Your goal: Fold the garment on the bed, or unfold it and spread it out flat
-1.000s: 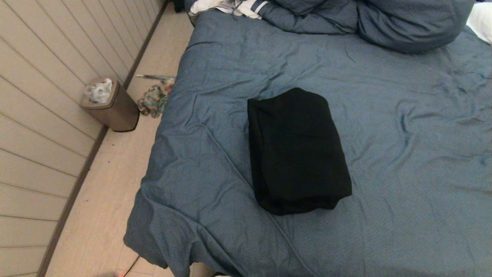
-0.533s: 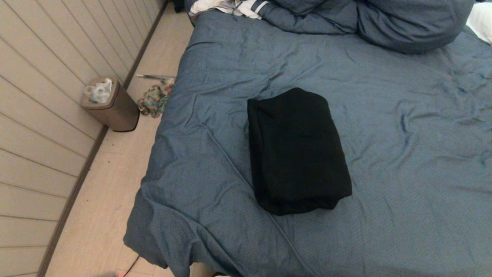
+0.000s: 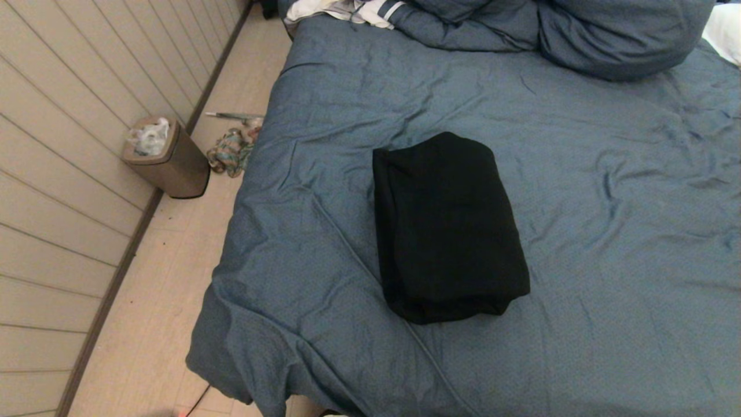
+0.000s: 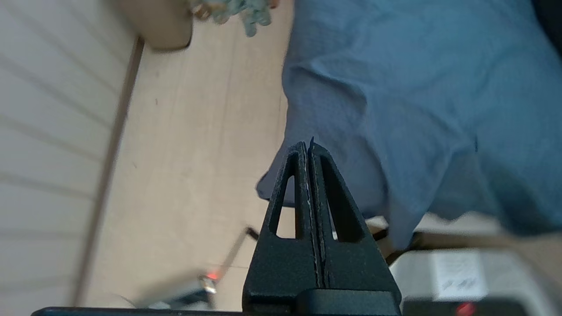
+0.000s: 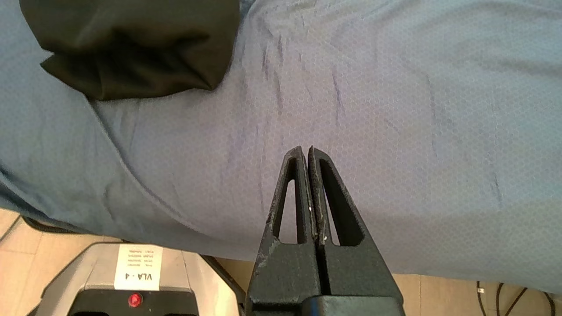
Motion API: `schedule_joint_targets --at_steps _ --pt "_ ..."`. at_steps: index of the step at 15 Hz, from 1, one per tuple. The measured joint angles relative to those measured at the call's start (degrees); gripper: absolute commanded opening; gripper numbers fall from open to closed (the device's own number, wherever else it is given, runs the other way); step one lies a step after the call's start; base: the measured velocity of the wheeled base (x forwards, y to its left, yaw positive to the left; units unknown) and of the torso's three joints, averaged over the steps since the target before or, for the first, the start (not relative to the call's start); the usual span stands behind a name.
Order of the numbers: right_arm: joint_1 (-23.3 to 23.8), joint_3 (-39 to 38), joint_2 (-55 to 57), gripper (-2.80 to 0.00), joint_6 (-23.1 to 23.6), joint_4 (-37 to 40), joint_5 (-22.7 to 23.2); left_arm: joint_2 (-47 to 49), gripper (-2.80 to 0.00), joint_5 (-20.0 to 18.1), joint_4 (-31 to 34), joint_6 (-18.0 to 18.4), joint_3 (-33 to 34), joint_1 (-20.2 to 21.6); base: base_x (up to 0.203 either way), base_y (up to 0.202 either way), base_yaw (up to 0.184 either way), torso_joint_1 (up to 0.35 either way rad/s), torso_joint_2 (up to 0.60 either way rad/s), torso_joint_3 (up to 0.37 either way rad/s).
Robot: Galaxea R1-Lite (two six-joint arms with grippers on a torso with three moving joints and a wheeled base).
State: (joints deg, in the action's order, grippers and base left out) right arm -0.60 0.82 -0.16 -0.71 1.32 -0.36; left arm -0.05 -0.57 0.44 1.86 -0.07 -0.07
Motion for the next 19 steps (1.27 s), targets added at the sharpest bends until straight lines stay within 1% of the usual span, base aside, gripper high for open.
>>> schedule_joint_targets --at_steps 1,2,19 --pt "0.0 0.0 0.0 -2.8 -0.1 -0.1 -0.1 0.0 -2.8 0.4 -0.2 -2.1 0.1 0.0 0.0 0.0 0.0 0.0 0.0 0.0" --pt "0.0 -0.1 0.0 -2.8 -0.1 -0.2 -0.1 0.0 -2.8 0.5 -0.2 -2.5 0.1 0.0 0.0 0.0 0.0 0.0 0.0 0.0" --pt "0.2 -0.1 0.1 -2.8 -0.8 -0.2 -0.1 0.0 -2.8 0.4 -0.1 -2.3 0.1 0.0 0.0 0.0 0.0 0.0 0.0 0.0"
